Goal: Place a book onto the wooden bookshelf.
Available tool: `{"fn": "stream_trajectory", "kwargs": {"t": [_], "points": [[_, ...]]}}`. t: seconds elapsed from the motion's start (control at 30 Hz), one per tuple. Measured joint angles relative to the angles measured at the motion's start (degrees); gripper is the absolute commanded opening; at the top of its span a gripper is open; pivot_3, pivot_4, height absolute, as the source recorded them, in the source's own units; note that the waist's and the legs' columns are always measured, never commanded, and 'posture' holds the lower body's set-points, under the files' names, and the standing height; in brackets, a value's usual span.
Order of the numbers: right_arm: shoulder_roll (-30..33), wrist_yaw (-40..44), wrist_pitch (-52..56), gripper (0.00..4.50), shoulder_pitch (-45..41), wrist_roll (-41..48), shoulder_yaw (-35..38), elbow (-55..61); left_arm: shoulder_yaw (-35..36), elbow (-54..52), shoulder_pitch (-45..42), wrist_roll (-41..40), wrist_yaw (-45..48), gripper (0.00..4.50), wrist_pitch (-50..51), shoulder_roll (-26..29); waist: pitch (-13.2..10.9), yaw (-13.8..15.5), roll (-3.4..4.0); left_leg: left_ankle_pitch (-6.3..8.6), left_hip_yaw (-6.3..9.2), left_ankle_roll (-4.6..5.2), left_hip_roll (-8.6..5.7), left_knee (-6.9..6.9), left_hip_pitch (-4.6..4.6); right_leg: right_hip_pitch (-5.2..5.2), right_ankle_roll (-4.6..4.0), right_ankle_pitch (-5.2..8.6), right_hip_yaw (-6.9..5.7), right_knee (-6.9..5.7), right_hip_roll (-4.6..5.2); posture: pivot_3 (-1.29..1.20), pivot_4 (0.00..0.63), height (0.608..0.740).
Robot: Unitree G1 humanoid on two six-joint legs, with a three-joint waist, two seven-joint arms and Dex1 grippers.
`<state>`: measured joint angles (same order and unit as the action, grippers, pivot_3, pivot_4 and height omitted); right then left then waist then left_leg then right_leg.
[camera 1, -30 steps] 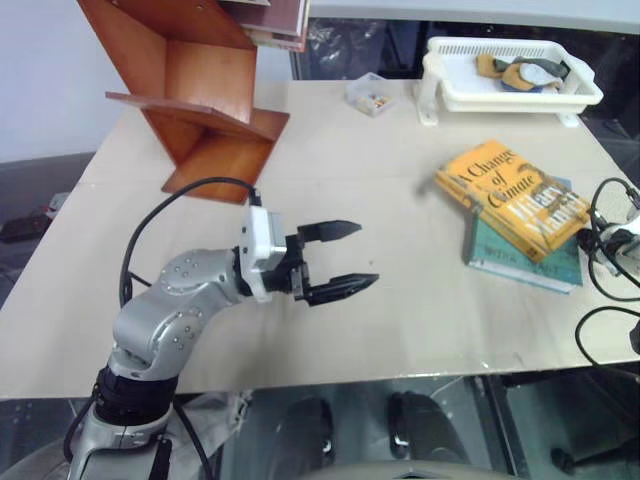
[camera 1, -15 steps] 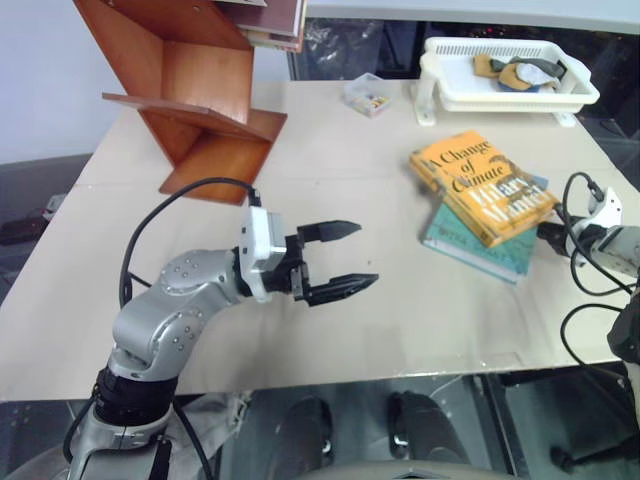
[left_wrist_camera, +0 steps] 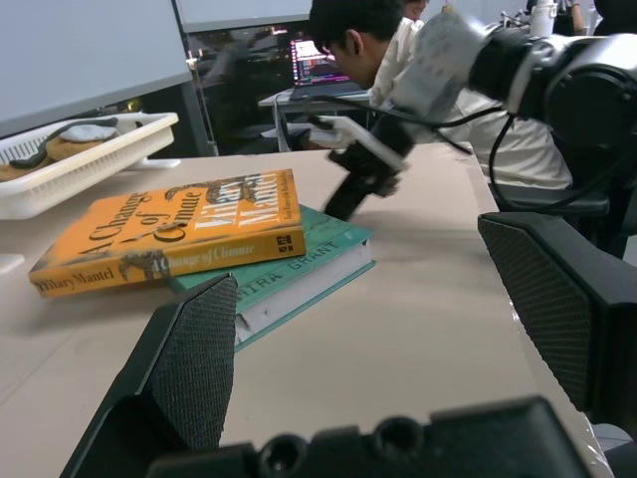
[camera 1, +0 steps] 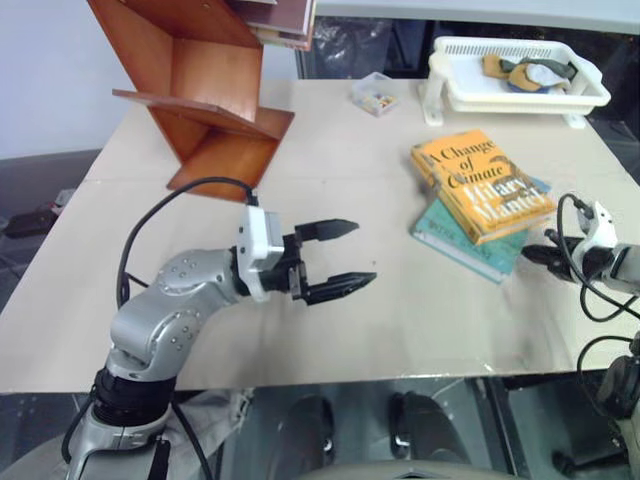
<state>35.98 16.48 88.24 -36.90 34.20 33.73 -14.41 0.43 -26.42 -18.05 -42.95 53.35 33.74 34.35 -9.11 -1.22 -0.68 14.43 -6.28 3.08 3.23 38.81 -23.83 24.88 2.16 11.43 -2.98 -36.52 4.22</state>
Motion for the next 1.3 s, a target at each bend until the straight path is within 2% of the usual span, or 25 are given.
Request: {"fn": "stream_trajectory", "kwargs": {"t": [0.13,0.3,0.37,0.47,0.5,0.6,0.7,0.97,1.3], "points": [[0.08,-2.29,3.73,0.04,-5.08,0.07,1.97,7.29,-0.02,0.16,-0.01,0.07,0.15,4.50,-0.46,-0.10,-0.01,0.26,0.02,0.00,0.05,0.00,-0.03,0.00,0.01,0.01,0.07,0.12,0.00,-0.04,-0.01,0.00,0.150,0.740],[0.16,-4.57,1.67,0.04,-14.55,-3.23,-1.40,5.64,-0.03,0.55,-0.26,0.14,0.13,4.50,-0.64,-0.22,-0.02,0.35,0.03,0.00,0.05,0.00,-0.05,-0.07,-0.05,0.05,-0.12,0.05,0.01,0.01,-0.02,0.00,0.150,0.740],[0.37,-4.51,-3.01,0.04,-17.44,-5.90,-5.56,-0.23,-0.02,0.45,-0.19,0.17,0.00,4.50,-0.72,-0.26,-0.02,0.32,0.02,0.00,-0.02,0.01,-0.09,-0.11,-0.09,0.11,-0.05,0.00,0.07,0.05,0.00,0.00,0.150,0.740],[1.46,-2.55,-15.21,0.04,-22.86,-11.00,-11.69,-15.37,0.09,0.24,-0.01,0.20,-0.41,4.50,-0.81,-0.25,-0.04,0.35,0.01,0.00,-0.09,0.01,-0.15,-0.12,-0.15,0.20,-0.05,-0.01,0.20,0.06,-0.01,0.00,0.150,0.740],[1.79,-1.48,-22.49,0.04,-26.13,-13.82,-13.98,-24.05,0.20,-0.01,0.24,0.20,-0.77,4.50,-0.85,-0.21,-0.04,0.32,0.00,0.00,-0.13,0.01,-0.15,-0.14,-0.16,0.23,-0.04,-0.01,0.24,0.06,-0.02,0.00,0.150,0.740],[1.81,0.07,-39.06,0.04,-32.51,-19.11,-17.38,-42.69,0.39,-0.76,1.14,0.19,-1.60,4.50,-0.87,-0.20,-0.05,0.23,-0.01,-0.01,-0.23,0.00,-0.15,-0.31,-0.15,0.29,-0.04,-0.02,0.35,0.15,-0.05,0.00,0.150,0.740],[1.25,0.70,-49.22,0.04,-35.51,-22.19,-18.47,-52.96,1.07,-1.88,1.86,0.17,-2.58,4.50,-0.87,-0.13,-0.05,0.25,-0.01,-0.16,-0.29,-0.25,-0.14,-0.42,-0.15,0.33,-0.04,-0.02,0.41,0.22,-0.05,0.00,0.150,0.740],[-0.78,0.80,-59.10,0.04,-36.55,-25.33,-18.83,-61.16,1.81,-3.63,3.68,0.03,-4.81,4.50,-0.85,0.31,-0.05,0.23,0.01,-0.17,-0.40,-0.28,-0.10,-0.46,-0.13,0.33,-0.04,-0.03,0.44,0.29,-0.05,0.00,0.150,0.740],[-1.87,8.82,-59.37,0.04,-36.72,-28.49,-21.03,-61.26,2.46,-4.26,3.76,-0.06,-5.73,4.50,-0.70,0.62,-0.04,-0.08,0.01,-0.17,-0.43,-0.28,-0.07,-0.45,0.00,0.30,-0.04,-0.04,0.51,0.15,-0.07,0.00,0.150,0.740]]}}
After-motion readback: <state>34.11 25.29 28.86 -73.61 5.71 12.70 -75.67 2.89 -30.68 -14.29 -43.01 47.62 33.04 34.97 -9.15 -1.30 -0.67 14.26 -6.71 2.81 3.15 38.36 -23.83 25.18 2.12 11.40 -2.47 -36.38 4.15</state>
